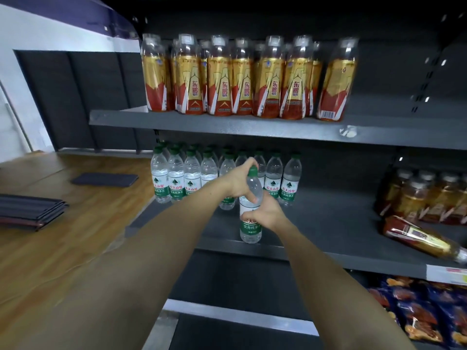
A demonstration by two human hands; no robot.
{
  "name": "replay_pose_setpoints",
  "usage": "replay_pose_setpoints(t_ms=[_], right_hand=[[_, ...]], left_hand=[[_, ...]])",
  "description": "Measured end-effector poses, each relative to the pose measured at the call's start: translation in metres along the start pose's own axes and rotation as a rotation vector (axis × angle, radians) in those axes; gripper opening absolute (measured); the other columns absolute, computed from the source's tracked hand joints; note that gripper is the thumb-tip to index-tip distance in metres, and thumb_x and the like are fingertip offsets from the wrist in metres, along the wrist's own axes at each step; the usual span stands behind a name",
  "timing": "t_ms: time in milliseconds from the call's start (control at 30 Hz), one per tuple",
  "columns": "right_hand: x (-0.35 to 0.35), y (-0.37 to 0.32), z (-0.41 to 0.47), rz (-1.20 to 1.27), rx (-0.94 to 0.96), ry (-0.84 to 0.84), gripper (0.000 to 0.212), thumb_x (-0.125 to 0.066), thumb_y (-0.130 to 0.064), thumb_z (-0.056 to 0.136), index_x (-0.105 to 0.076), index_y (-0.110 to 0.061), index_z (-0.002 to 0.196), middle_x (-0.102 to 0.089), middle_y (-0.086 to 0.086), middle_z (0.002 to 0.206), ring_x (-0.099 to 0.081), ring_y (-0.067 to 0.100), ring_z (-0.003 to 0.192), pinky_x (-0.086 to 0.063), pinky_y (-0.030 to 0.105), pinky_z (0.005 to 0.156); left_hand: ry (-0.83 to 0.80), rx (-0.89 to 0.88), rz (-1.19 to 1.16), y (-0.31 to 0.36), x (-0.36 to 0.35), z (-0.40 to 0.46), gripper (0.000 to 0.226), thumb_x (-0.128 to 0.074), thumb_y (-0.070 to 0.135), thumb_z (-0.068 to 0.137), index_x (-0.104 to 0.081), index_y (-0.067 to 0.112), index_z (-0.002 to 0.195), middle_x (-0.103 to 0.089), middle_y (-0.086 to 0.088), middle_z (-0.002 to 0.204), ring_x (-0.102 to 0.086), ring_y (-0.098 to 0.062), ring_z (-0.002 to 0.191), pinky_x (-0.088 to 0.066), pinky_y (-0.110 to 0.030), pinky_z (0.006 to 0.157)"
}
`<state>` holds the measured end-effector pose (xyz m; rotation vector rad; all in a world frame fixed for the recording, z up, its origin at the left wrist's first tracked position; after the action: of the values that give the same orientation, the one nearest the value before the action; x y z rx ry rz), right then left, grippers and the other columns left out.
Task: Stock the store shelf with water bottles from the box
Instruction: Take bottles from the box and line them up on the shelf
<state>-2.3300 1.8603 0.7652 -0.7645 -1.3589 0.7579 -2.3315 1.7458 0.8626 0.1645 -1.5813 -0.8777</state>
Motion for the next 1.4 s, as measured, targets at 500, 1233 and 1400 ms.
replay_pose_setpoints(t_ms=[500, 1233, 1400], right_hand=[[0.042, 0.044, 0.082, -0.167, -0.024, -0.169, 0.082, -0.089, -0.023, 0.07, -0.041, -0.015, 0.135, -0.057, 0.002, 0.112, -0.059, 0.02, 0.104, -0.045, 0.029, 0.082], [0.038, 0.067, 0.149, -0.228, 0.063, -0.215, 0.054, -0.081, -0.024, 0.077, -0.051, -0.018, 0.121, -0.061, 0.001, 0.112, -0.06, 0.017, 0.099, -0.049, 0.031, 0.081], [0.04, 0.063, 0.142, -0.241, 0.06, -0.204, 0.048, -0.081, -0.023, 0.076, -0.053, -0.018, 0.114, -0.062, 0.0, 0.106, -0.061, 0.019, 0.098, -0.052, 0.038, 0.089]], left_hand=[[0.19, 0.197, 0.152, -0.016, -0.001, 0.079, 0.091, -0.088, 0.009, 0.068, -0.04, 0.012, 0.145, -0.054, -0.013, 0.139, -0.053, -0.031, 0.126, -0.046, -0.042, 0.105], [0.196, 0.257, 0.461, -0.051, -0.01, 0.165, 0.094, -0.083, 0.004, 0.072, -0.027, 0.017, 0.146, -0.036, -0.017, 0.145, -0.043, -0.036, 0.13, -0.049, -0.044, 0.1], [0.212, 0.258, 0.475, -0.052, -0.01, 0.16, 0.095, -0.084, 0.008, 0.072, -0.027, 0.011, 0.147, -0.032, -0.019, 0.146, -0.04, -0.037, 0.132, -0.045, -0.043, 0.105]])
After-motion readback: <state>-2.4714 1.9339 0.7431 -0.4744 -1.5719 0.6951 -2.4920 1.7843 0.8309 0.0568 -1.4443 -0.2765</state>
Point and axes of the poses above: each hand's wrist, its own z-axis towards the middle knuckle, its own x-axis out of the back of the hand, y = z × x, the point moved 5 cm from there along z, towards the middle knuckle
